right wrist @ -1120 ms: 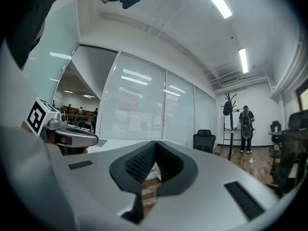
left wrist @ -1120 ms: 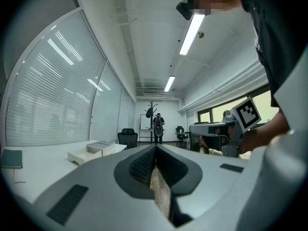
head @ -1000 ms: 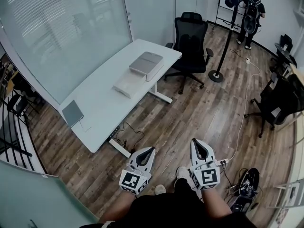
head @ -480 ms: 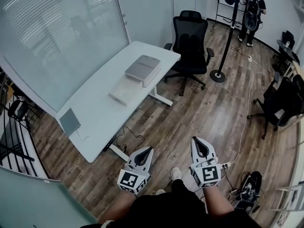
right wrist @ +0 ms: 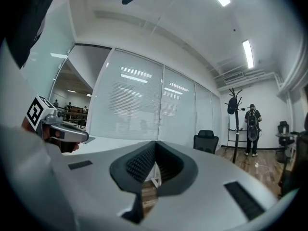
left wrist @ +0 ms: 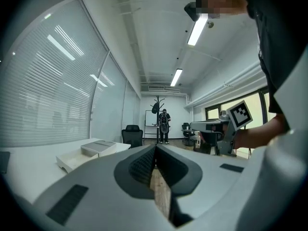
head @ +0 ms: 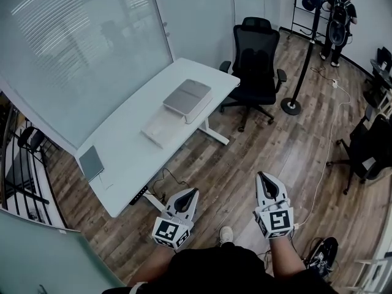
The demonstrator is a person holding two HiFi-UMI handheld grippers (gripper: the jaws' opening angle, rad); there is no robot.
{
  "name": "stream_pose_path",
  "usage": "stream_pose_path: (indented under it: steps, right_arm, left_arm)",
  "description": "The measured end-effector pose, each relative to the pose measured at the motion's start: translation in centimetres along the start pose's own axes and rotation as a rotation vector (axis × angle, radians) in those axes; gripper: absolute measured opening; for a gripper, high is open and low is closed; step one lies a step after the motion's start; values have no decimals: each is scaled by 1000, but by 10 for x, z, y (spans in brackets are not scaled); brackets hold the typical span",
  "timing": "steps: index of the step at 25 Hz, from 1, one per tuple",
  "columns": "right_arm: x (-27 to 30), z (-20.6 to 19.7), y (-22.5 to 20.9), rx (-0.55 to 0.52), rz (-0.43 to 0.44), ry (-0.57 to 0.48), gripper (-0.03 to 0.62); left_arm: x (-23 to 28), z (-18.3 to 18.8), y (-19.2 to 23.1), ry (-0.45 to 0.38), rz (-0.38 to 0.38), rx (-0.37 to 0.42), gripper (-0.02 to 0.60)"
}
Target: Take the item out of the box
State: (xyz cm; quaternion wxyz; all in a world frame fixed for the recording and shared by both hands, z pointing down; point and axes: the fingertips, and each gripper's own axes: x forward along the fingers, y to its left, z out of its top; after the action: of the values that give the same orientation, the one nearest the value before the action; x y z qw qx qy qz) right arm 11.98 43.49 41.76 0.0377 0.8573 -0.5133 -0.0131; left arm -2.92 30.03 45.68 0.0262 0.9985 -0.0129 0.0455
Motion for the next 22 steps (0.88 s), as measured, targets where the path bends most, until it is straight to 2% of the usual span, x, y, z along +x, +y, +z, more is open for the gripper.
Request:
stream_pose_path:
  steps: [4,13,17,22]
  right_arm:
    - [14,6,-5,-20,55,15,6]
    - [55,-6,13,-6,166,3,5]
    - [85,-5,27,-18,202,0,6]
    - [120,-11,57,-20,243,19,6]
  left_arm:
    - [22,3,0,10,24,34,11]
    - [39,5,27,-12,85,0,11]
    - [47,4,49,-17,80,-16,11]
    - [53,-6,99,-8,108,-45,11]
